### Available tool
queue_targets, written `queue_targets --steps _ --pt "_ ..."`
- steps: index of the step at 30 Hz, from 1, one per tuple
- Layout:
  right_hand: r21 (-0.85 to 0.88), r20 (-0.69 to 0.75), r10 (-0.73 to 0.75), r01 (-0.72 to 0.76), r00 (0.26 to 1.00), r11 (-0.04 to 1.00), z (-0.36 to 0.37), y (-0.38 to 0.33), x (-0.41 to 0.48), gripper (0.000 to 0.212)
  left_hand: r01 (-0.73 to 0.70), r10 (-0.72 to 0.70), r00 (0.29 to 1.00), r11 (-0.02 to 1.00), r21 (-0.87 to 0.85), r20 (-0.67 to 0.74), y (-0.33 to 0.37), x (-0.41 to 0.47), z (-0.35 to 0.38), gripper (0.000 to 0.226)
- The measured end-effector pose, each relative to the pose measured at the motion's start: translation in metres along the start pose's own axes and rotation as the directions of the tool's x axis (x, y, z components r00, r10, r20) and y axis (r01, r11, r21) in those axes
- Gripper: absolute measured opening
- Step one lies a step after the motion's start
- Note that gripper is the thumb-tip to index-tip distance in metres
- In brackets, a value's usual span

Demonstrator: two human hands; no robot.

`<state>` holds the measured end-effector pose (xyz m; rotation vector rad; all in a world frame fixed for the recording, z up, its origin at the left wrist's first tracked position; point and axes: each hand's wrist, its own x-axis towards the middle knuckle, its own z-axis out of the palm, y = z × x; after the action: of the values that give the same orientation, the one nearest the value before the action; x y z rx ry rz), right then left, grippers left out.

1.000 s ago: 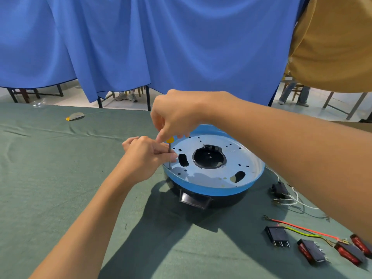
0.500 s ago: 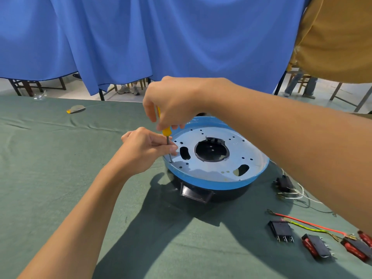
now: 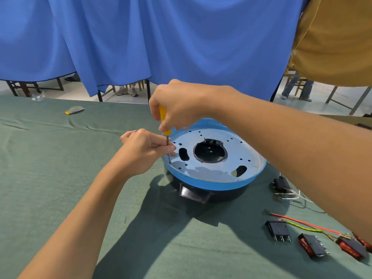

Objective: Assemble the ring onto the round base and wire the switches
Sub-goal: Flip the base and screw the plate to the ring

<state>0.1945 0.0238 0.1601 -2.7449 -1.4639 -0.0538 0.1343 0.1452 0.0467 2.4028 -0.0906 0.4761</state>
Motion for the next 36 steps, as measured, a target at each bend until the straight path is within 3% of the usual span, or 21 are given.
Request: queue_targets --steps 2,5,8,11,15,19,21,24,27,28,32,36 --pt "-0.046 -0.023 -0.001 0.000 1.000 0.999 0.002 -0.002 0.001 0.016 0.002 -0.002 1.000 1.000 -0.013 0.022 0.000 -0.001 0.000 0.025" --pt "-0.088 -0.068 0.038 -0.044 0.997 0.995 0.006 -0.002 0.003 0.033 0.011 -0.015 0.998 0.998 -0.062 -0.069 0.001 -0.001 0.005 0.014" --pt "-0.052 -0.058 0.083 -0.086 0.995 0.995 0.005 -0.003 0.002 0.039 0.001 -0.009 0.993 0.998 -0.070 -0.114 0.001 -0.002 0.007 0.017" --pt "-0.020 -0.031 0.046 -0.047 0.998 0.999 0.000 -0.004 0.002 0.029 -0.006 0.004 0.999 0.999 -0.041 -0.043 0.000 -0.001 0.003 0.027" --pt "-0.124 -0.036 -0.002 -0.003 0.999 0.992 0.002 -0.003 0.005 0.016 0.012 -0.011 0.999 1.000 -0.007 0.050 0.002 0.000 0.003 0.025" --pt "-0.123 -0.133 0.115 -0.132 0.984 0.984 0.011 0.001 0.003 0.039 0.039 -0.044 0.993 0.998 -0.044 -0.110 0.003 0.001 0.009 0.005" --pt "-0.059 -0.109 0.137 -0.144 0.985 0.988 0.009 0.002 0.002 0.044 0.049 -0.056 0.992 0.997 -0.067 -0.116 0.003 0.001 0.009 0.005" --pt "-0.051 -0.009 0.047 -0.047 0.999 0.998 0.001 -0.003 0.001 0.028 0.036 -0.037 0.999 0.999 -0.023 -0.025 0.001 0.002 0.004 0.019" --pt "-0.120 -0.034 0.006 -0.010 0.999 0.993 -0.002 -0.005 0.001 0.010 0.022 -0.023 0.999 0.999 0.023 0.046 0.001 0.001 0.002 0.027" --pt "-0.116 -0.057 0.016 -0.022 0.998 0.993 -0.001 -0.004 0.000 0.010 0.025 -0.025 0.999 1.000 0.014 0.021 0.002 0.001 0.003 0.024" --pt "-0.092 -0.115 0.089 -0.100 0.989 0.991 0.006 -0.004 0.000 0.043 0.036 -0.042 0.990 0.998 -0.047 -0.132 0.005 -0.002 0.008 0.017" --pt "-0.060 -0.046 0.036 -0.038 0.998 0.997 0.002 -0.005 0.000 0.026 0.028 -0.028 1.000 0.999 -0.037 0.006 0.002 -0.001 0.002 0.027"
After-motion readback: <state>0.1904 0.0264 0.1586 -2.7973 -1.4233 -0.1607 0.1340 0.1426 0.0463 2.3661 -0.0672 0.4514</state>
